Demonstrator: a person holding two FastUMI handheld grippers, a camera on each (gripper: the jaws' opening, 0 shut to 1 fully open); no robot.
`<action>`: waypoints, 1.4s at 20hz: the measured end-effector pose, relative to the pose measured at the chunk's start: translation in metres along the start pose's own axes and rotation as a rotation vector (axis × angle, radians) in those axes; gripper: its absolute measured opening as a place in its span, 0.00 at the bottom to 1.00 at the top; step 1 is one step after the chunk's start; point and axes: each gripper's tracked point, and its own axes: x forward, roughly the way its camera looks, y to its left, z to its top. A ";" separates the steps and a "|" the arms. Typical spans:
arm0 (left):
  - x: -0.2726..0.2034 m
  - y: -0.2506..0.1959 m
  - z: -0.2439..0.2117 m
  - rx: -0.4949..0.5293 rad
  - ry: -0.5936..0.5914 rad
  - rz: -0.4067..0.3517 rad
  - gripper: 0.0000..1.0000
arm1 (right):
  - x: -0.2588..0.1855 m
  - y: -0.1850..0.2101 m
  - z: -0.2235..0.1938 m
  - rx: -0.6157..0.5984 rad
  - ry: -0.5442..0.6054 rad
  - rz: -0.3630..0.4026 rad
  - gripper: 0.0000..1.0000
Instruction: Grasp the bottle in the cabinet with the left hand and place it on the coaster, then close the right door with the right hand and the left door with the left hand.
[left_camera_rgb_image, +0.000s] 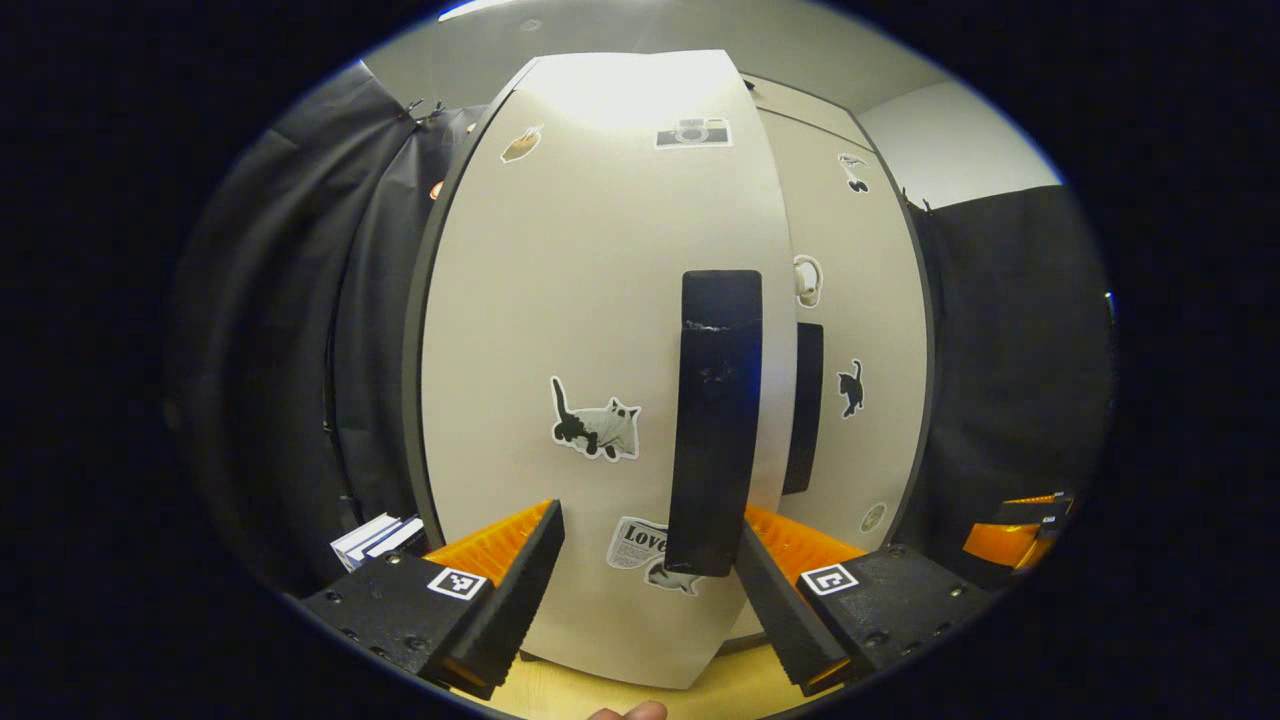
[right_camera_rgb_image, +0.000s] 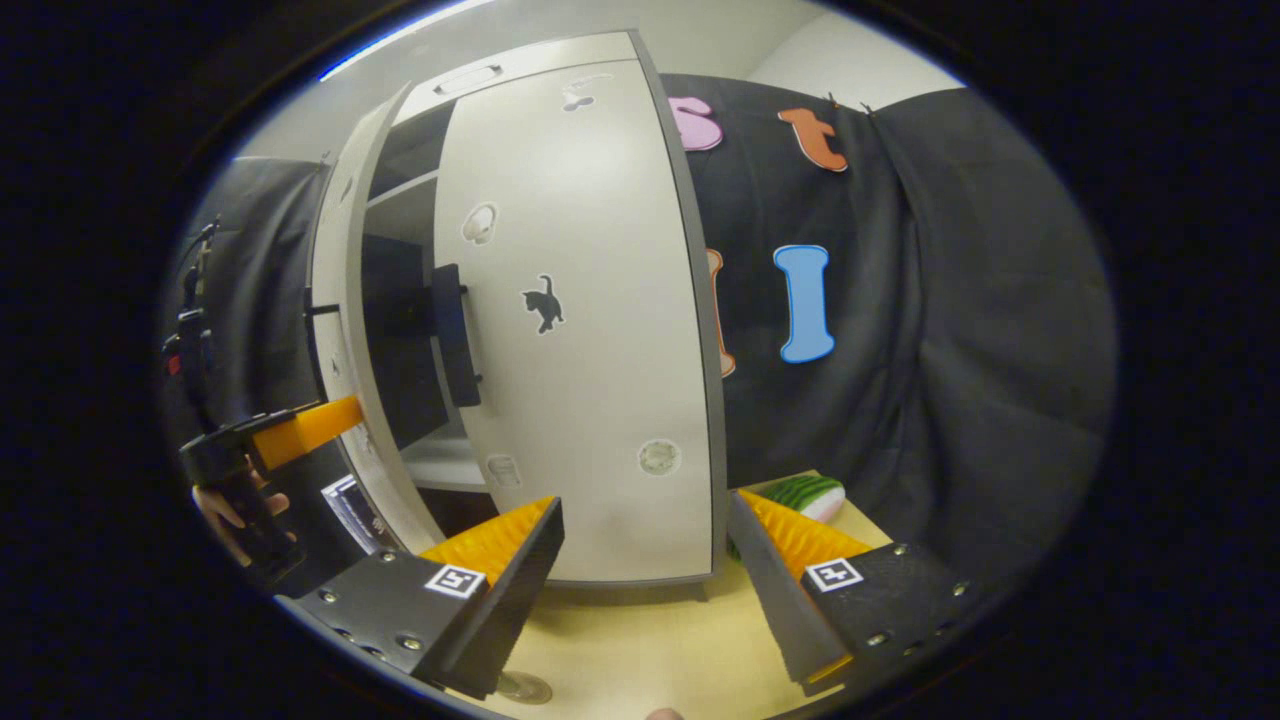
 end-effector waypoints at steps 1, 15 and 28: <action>0.006 -0.003 0.000 -0.002 0.006 0.002 0.98 | -0.001 0.000 -0.002 -0.003 0.003 0.002 0.98; 0.062 -0.012 -0.003 0.018 0.005 0.072 0.98 | -0.025 0.036 -0.004 -0.022 0.026 0.080 1.00; -0.022 -0.015 0.011 0.010 0.021 0.070 0.97 | -0.052 0.060 0.022 -0.031 -0.034 0.091 1.00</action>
